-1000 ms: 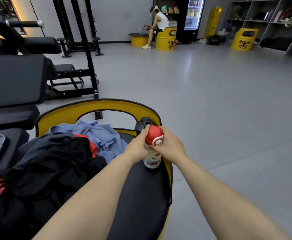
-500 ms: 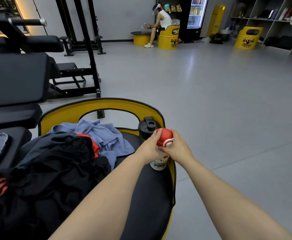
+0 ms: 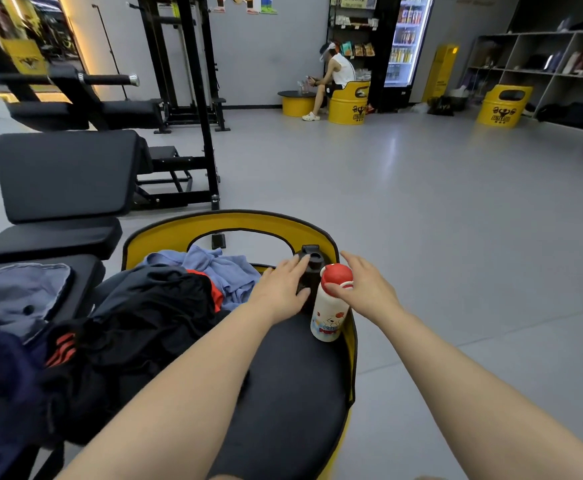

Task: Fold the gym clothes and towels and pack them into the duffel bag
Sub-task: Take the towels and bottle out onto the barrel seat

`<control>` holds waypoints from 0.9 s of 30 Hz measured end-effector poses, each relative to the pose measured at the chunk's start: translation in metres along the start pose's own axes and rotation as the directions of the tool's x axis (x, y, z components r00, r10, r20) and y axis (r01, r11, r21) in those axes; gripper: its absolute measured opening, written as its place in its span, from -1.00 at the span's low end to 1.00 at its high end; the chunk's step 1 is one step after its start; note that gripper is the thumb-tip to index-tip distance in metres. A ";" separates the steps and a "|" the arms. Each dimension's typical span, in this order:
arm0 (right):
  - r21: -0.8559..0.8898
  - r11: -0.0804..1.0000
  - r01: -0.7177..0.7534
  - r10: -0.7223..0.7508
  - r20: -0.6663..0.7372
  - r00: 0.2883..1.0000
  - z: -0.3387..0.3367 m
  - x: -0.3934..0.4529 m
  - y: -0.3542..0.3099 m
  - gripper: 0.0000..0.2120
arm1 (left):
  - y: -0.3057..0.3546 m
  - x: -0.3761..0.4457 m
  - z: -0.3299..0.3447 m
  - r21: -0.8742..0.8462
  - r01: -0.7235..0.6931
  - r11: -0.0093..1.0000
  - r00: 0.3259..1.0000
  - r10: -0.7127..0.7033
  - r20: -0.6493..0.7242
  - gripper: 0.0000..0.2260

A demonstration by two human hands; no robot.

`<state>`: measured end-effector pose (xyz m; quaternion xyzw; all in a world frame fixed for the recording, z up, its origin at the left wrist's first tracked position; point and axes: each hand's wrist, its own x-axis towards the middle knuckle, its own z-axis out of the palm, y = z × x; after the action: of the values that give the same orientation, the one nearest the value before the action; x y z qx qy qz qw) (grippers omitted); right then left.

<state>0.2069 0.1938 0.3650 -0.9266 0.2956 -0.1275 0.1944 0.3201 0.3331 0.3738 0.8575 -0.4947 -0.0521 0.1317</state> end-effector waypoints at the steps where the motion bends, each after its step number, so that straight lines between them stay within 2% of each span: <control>1: -0.007 1.000 0.024 -0.024 -0.012 1.000 -0.005 -0.003 -0.008 -0.33 | -0.003 -0.007 -0.009 0.023 0.000 1.000 1.000 0.001 -0.024 -0.42; 6: -0.030 0.991 0.127 -0.129 -0.062 0.990 -0.030 -0.018 -0.056 -0.36 | -0.020 -0.051 -0.061 0.132 0.035 0.991 0.995 -0.022 -0.101 -0.43; 10: -0.031 0.975 0.222 -0.224 -0.088 0.971 -0.047 -0.031 -0.098 -0.37 | -0.035 -0.089 -0.097 0.132 0.113 0.985 0.984 -0.093 -0.149 -0.44; 15: -0.058 0.936 0.346 -0.351 -0.133 0.927 -0.062 -0.050 -0.151 -0.40 | -0.051 -0.136 -0.132 0.115 0.146 0.983 0.965 -0.116 -0.235 -0.45; 21: -0.062 0.891 0.450 -0.455 -0.100 0.885 -0.060 -0.070 -0.203 -0.39 | -0.079 -0.187 -0.156 0.082 0.211 0.974 0.941 -0.180 -0.287 -0.47; 27: -0.103 0.845 0.524 -0.532 -0.069 0.844 -0.043 -0.080 -0.246 -0.42 | -0.116 -0.224 -0.160 0.114 0.212 0.971 0.939 -0.170 -0.299 -0.49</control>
<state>0.2509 0.4143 0.5007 -0.9721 0.0430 -0.2077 0.1002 0.3388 0.6094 0.4855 0.9071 -0.3872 0.0961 0.1340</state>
